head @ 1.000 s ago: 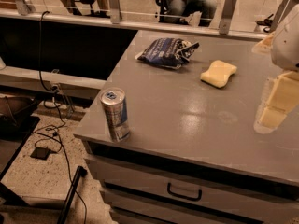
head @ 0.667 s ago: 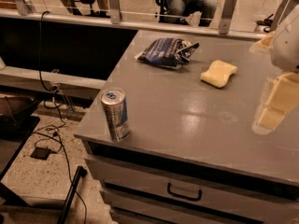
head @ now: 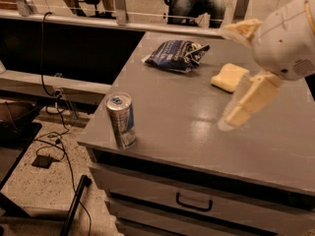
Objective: Knock redbull can over
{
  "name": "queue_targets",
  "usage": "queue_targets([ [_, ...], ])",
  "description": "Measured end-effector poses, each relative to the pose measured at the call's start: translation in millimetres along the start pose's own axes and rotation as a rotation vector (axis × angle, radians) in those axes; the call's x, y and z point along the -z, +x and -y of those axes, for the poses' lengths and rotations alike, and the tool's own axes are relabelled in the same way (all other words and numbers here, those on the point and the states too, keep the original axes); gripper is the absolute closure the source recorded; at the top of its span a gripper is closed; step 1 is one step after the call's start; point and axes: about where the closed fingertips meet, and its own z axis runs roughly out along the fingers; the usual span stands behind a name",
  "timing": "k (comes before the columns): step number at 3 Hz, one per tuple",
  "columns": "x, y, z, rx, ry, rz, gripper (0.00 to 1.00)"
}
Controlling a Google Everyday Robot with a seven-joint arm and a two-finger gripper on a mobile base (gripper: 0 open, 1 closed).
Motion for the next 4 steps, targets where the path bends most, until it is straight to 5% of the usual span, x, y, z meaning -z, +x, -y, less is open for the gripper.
queue_targets([
  [1,-2,-29,-7,-0.016,-0.025,0.106,0.0],
  [2,-28,-23,-17,-0.152,-0.135,0.216,0.0],
  [3,-72,-43,-32,-0.271,-0.22,0.376,0.0],
  [4,-75,-56,-33,-0.291,-0.232,0.417,0.0],
])
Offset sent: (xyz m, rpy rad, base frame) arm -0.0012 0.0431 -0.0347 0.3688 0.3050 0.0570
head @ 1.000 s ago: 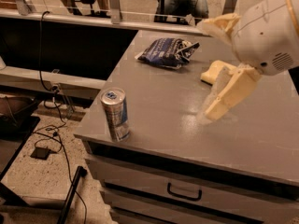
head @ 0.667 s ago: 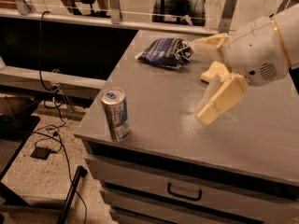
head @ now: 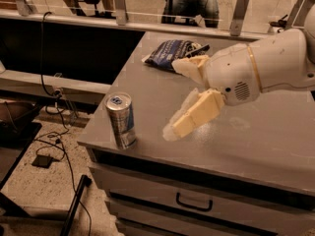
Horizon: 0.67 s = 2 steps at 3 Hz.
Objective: Knock redbull can over
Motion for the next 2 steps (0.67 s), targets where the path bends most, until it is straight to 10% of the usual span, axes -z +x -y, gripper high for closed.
queue_targets([
  [2,-48,17,-6,-0.012,-0.103,0.039,0.0],
])
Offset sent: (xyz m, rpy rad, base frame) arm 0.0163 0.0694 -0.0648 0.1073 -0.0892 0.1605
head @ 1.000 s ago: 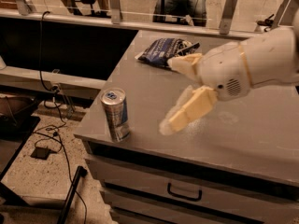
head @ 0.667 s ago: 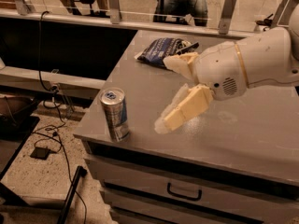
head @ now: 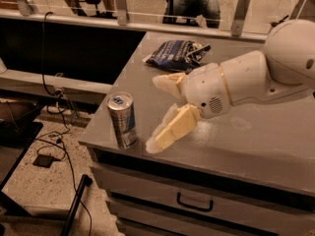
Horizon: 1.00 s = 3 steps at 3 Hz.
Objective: Knock redbull can over
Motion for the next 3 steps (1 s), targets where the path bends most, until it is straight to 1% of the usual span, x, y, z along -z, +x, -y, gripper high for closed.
queue_targets([
  [1,-7.3,-2.0,1.2,0.054,0.002,0.009,0.0],
  [2,-7.3,-2.1,0.9,0.051,0.001,0.008,0.0],
  [3,-14.9,-8.0,3.9,0.108,-0.017,0.068,0.0],
])
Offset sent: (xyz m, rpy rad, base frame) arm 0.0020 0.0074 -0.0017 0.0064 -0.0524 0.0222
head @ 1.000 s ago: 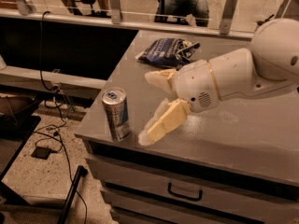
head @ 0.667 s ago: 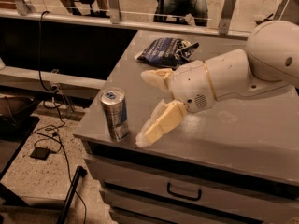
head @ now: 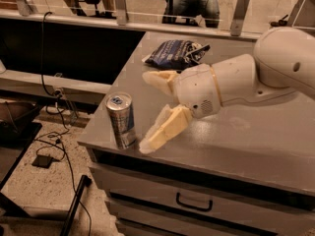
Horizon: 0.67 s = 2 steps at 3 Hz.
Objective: Knock redbull can over
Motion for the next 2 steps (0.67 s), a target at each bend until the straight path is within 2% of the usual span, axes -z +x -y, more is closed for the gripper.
queue_targets([
  [1,-20,-4,7,0.053,0.029,0.154,0.0],
  [2,-29,-14,13,0.127,0.064,0.184,0.0],
])
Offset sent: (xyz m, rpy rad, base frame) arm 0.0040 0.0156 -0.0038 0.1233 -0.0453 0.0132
